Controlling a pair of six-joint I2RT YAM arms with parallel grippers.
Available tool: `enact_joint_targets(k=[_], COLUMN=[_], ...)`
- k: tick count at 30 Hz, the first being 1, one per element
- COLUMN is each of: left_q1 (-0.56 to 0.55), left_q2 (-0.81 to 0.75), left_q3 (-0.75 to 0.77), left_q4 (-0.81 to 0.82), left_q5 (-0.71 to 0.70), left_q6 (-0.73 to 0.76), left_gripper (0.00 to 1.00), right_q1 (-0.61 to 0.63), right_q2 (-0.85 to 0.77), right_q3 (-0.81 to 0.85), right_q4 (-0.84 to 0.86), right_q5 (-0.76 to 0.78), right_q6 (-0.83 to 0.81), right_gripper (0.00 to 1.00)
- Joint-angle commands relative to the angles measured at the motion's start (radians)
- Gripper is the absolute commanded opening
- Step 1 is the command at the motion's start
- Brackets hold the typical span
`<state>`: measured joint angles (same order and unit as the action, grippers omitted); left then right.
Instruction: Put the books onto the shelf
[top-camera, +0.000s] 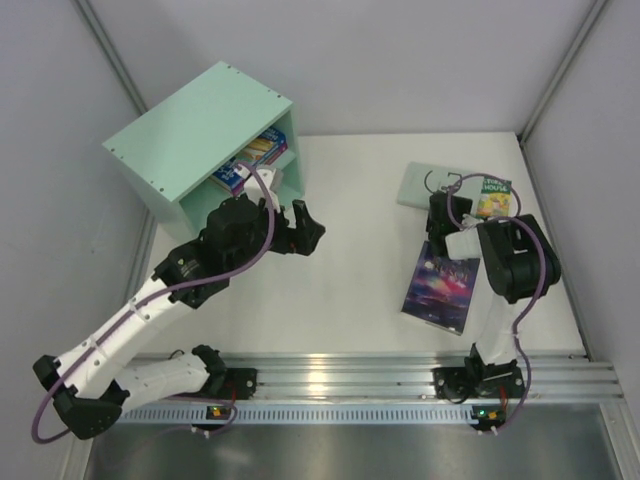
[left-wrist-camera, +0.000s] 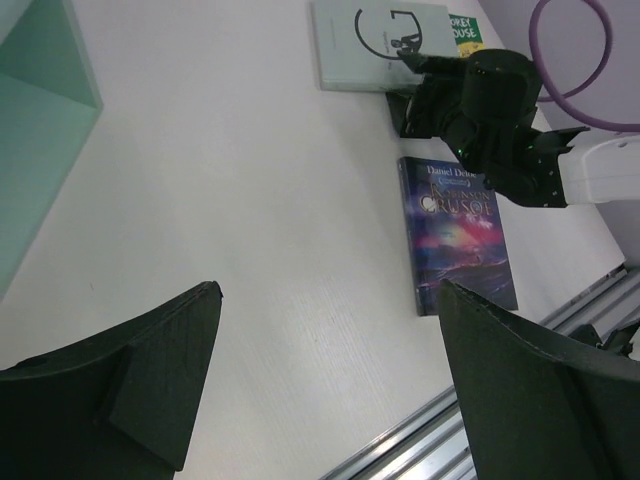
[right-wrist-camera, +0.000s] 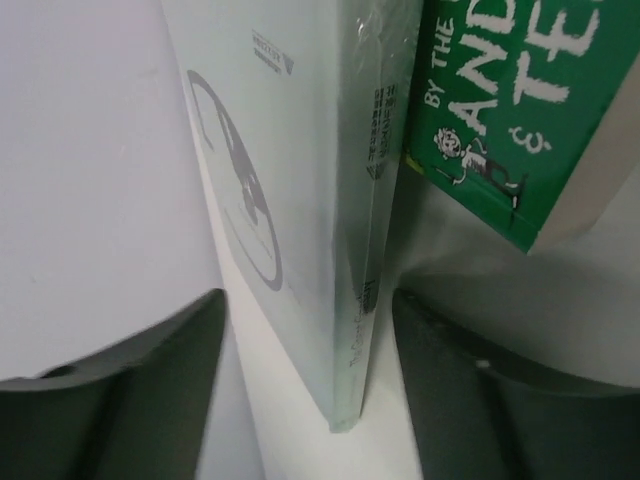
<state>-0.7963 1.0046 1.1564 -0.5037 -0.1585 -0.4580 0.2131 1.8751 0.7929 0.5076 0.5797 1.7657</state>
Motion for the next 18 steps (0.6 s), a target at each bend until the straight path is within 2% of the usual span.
enact_joint_targets(k=[1, 4, 6, 7, 8, 9, 10, 11, 12, 14, 18], left_q1=[0.006, 0.006, 0.006, 0.006, 0.005, 0.006, 0.005, 0.005, 0.006, 0.006, 0.005], left_q2=[-0.035, -0.043, -0.040, -0.038, -0.035, -0.032, -0.028, -0.017, -0.012, -0.003, 0.023], left_q3=[0.049, 0.066, 0.089, 0.097, 0.109, 0.130, 0.141, 0.173, 0.189, 0.207, 0.282], left_q4=[-0.009, -0.019, -0.029, -0.039, -0.047, -0.053, -0.061, -0.085, -0.099, -0.127, -0.185], left_q5=[-0.050, -0.082, -0.096, -0.099, -0.104, -0.113, -0.116, -0.119, -0.121, -0.139, -0.202], left_q6=[0.030, 0.044, 0.050, 0.054, 0.059, 0.064, 0.074, 0.079, 0.093, 0.110, 0.160], left_gripper=[0.94, 0.93, 0.93, 0.93, 0.93, 0.93, 0.93, 0.93, 0.93, 0.93, 0.93], right_q1=[-0.008, -0.009, -0.035, -0.044, -0.056, -0.082, -0.101, -0.141, -0.162, -0.205, -0.242], right_q2=[0.070, 0.073, 0.078, 0.079, 0.082, 0.088, 0.093, 0.096, 0.091, 0.061, -0.037], right_q3=[-0.012, -0.029, -0.082, -0.131, -0.156, -0.181, -0.207, -0.254, -0.268, -0.285, -0.293], right_q4=[0.001, 0.096, 0.292, 0.372, 0.538, 0.625, 0.714, 0.876, 0.913, 0.916, 0.918], right_q5=[0.032, 0.042, 0.008, -0.026, -0.046, -0.072, -0.104, -0.185, -0.237, -0.382, -0.538], right_q6=[-0.014, -0.090, -0.142, -0.191, -0.212, -0.235, -0.283, -0.307, -0.319, -0.354, -0.400], right_gripper=[0.56, 0.39, 0.25, 0.14, 0.07, 0.00, 0.00, 0.00, 0.00, 0.00, 0.00])
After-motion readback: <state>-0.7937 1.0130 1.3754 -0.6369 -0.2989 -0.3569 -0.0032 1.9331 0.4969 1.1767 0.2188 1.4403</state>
